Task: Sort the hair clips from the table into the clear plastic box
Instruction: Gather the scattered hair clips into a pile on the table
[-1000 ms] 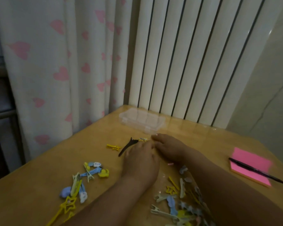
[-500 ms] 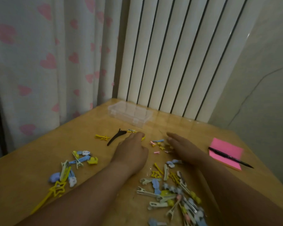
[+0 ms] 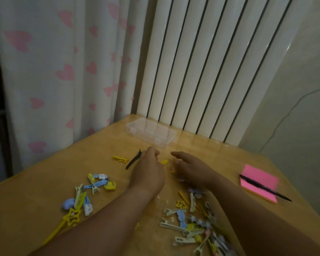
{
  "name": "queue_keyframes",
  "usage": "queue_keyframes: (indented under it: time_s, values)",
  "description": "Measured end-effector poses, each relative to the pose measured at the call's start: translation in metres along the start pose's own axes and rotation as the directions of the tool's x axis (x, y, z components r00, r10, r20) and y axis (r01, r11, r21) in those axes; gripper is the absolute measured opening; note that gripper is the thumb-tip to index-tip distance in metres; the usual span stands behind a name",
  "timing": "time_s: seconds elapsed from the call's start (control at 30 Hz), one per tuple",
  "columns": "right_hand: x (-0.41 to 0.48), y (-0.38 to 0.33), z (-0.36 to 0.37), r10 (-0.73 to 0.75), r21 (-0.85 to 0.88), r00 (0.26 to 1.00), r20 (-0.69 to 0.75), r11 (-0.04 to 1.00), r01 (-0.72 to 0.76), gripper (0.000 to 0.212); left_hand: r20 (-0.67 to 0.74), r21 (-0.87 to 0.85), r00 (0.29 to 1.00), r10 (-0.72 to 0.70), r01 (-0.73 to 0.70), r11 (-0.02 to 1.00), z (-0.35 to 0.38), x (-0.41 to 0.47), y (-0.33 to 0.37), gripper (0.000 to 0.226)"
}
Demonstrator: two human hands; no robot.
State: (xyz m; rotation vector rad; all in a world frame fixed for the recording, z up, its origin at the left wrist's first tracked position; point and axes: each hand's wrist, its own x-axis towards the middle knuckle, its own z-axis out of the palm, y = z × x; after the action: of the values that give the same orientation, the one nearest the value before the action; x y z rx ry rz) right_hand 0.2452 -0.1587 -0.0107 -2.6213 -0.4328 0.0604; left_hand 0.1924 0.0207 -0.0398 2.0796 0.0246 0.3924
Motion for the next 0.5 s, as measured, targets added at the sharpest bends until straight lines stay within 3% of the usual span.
queue_keyframes:
  time_s: [0.13, 0.27, 0.4, 0.5]
  values:
    - [0.003, -0.017, 0.014, -0.061, -0.128, 0.991, 0.122, 0.989, 0.077, 0.046, 0.009, -0.003, 1.000, 0.000, 0.000, 1.000, -0.001, 0.000, -0.001, 0.034]
    - [-0.017, -0.020, 0.002, -0.066, -0.024, 0.995, 0.074, 0.997, 0.068, 0.030, 0.070, 0.059, 0.997, -0.032, 0.028, 0.998, 0.004, 0.000, -0.001, 0.043]
    - [0.017, -0.035, 0.001, -0.056, -0.084, 0.998, -0.024, 0.995, 0.054, 0.037, -0.100, -0.095, 0.993, -0.058, 0.049, 0.994, -0.001, 0.005, -0.002, 0.037]
    - [0.047, -0.058, 0.020, -0.072, -0.079, 0.997, 0.040, 0.994, 0.075, 0.050, -0.178, 0.163, 0.983, -0.051, 0.081, 0.983, -0.011, 0.009, -0.001, 0.043]
